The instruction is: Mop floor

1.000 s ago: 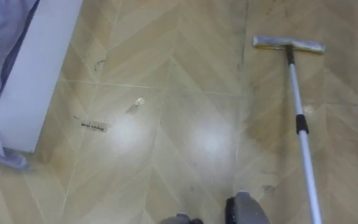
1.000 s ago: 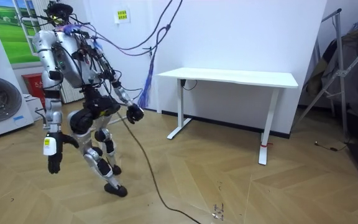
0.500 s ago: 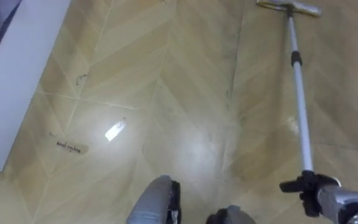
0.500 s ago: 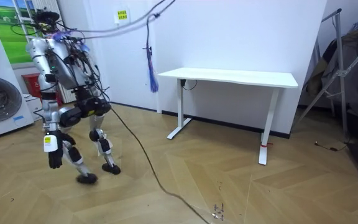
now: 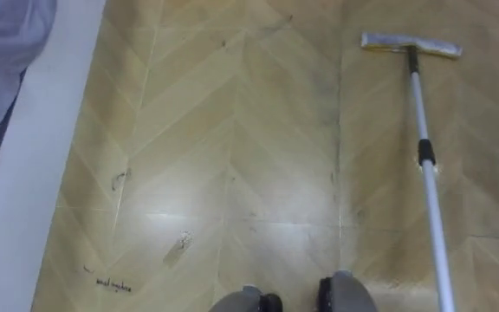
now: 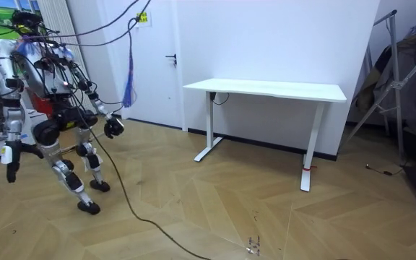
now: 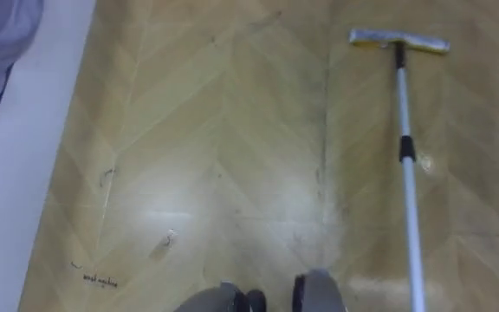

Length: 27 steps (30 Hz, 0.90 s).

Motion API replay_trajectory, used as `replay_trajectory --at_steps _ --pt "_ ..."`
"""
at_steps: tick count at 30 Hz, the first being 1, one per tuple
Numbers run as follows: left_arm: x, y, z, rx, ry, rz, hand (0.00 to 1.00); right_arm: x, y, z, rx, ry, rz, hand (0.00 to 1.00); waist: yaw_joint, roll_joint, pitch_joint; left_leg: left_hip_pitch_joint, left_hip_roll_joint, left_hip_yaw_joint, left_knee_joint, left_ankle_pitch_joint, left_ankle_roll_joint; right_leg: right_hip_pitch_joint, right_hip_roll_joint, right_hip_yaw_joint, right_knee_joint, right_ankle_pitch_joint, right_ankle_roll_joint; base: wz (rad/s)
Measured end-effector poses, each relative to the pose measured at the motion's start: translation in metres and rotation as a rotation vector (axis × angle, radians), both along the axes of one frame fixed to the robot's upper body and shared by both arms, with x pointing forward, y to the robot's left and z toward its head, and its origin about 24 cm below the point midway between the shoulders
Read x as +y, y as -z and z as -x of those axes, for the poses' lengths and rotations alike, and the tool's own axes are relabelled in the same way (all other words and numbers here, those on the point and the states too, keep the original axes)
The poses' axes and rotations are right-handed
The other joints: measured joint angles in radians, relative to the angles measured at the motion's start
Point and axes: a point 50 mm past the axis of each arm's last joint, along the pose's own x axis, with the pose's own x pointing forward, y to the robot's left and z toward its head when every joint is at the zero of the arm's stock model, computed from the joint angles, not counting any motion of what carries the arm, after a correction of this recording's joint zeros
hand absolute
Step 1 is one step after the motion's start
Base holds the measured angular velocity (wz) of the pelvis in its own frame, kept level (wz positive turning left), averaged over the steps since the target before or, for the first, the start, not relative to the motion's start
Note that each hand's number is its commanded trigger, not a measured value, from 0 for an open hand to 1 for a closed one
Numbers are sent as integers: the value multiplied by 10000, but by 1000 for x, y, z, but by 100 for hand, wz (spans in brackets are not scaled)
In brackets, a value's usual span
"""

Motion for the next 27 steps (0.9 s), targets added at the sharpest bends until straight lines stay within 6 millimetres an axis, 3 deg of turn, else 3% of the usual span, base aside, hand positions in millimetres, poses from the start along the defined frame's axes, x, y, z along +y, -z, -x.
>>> replay_trajectory --at_steps 2,3,4,5,6,7,8,9,10,11,13,14,15,16,17,18,20,21,22,24,26,27 --pt "0 1 3 187 -82 24 0 -1 -1 -5 12 13 19 100 24 -147 43 132 21 2 449 -237 -281 219 -205 -305 406 79 -164 24" --pt "0 1 6 298 -181 36 0 -6 -4 -16 -139 -39 118 100 31 -248 25 29 93 109 1043 -280 -380 239 -254 -396 815 -212 -317 12" --pt "-1 1 8 323 -277 87 0 -13 -9 -34 -426 -73 276 100 111 -260 26 -254 351 298 1858 -233 -471 243 -141 -472 1089 -446 -381 0" --pt "0 1 7 291 -379 110 0 -16 -12 -45 -657 -130 341 100 226 -300 44 -438 505 439 2313 -155 -607 223 -60 -479 1205 -566 -444 -18" --pt "2 0 7 207 -491 71 0 -22 -20 -69 -1247 -247 460 100 447 -432 95 -781 777 609 3128 96 -1037 196 83 -473 1438 -774 -567 -19" --pt "5 -1 6 175 -396 -13 0 -26 -29 -95 -1877 -354 540 100 571 -589 139 -1070 914 641 3784 423 -1277 221 182 -457 1610 -957 -653 -14" --pt "7 -1 7 183 -374 -58 0 -26 -33 -108 -2193 -467 562 100 613 -674 136 -1241 925 650 4039 570 -1350 229 214 -445 1674 -1046 -702 5" --pt "10 -2 11 270 -411 -136 0 -24 -43 -133 -2974 -589 521 100 635 -808 115 -1611 982 580 4124 520 -1333 268 292 -436 1717 -1159 -770 14" --pt "12 -2 13 325 -393 -198 0 -23 -50 -151 -3660 -653 423 100 654 -864 148 -2004 1110 652 3782 473 -1257 400 359 -440 1671 -1215 -796 18" --pt "13 -2 13 329 -389 -214 0 -21 -53 -159 -3962 -698 330 100 725 -901 165 -2198 1131 689 3433 474 -1257 501 406 -415 1605 -1238 -799 18" --pt "12 -2 17 390 -379 -107 0 -18 -60 -176 -4623 -611 -21 100 933 -929 166 -2534 1165 718 1104 766 -1312 1130 514 -444 1072 -1317 -740 22" --pt "12 -2 17 411 -383 -90 0 -17 -59 -175 -4642 -548 -115 100 921 -935 170 -2522 1106 677 653 1170 -1074 1345 494 -441 948 -1381 -696 37" --pt "12 -1 20 507 -390 -19 0 -17 -54 -165 -4433 -412 -255 100 865 -956 147 -2290 986 726 192 1698 -817 1801 423 -409 722 -1525 -531 47" --pt "12 -1 19 529 -330 127 0 -21 -47 -148 -4015 -276 -263 100 834 -949 115 -1883 990 948 1 1836 -511 2208 399 -314 501 -1660 -369 47" --pt "11 -1 16 502 -258 215 0 -23 -43 -137 -3770 -155 -235 100 832 -915 120 -1710 1035 1072 -31 1802 -423 2391 398 -272 378 -1702 -306 42" --pt "10 -1 8 328 -197 340 0 -28 -34 -112 -3257 125 -188 100 827 -873 106 -1476 1045 1246 -38 1641 -174 2651 379 -73 269 -1756 -211 23" --pt "7 -1 0 211 -24 399 0 -34 -26 -77 -2320 180 12 100 794 -823 80 -1244 856 1337 -41 1403 5 2668 190 -14 749 -1644 -16 9" --pt "3 -1 -6 65 86 455 0 -37 -22 -52 -1577 151 257 100 692 -700 36 -1092 762 1444 -7 1257 156 2513 34 -65 1388 -1400 264 8" --pt "-2 0 -7 -7 132 516 0 -37 -18 -30 -896 88 433 100 505 -529 -18 -917 635 1440 -39 1104 265 2275 -75 -50 1996 -1029 402 7" --pt "-6 1 -8 -41 99 521 0 -31 -13 -6 -221 66 513 100 287 -272 -60 -707 553 1276 -175 965 347 1809 -63 93 2554 -489 506 -21" --pt "-5 1 -8 -67 117 446 0 -18 -7 1 -17 0 357 100 155 -163 -19 -543 539 1221 -468 959 350 1132 -46 160 2192 -501 507 -44" --pt "-5 2 -5 49 127 435 0 -9 -3 4 49 17 204 100 8 -116 -33 -419 518 1205 -635 967 345 872 -76 29 1375 -476 483 -31"
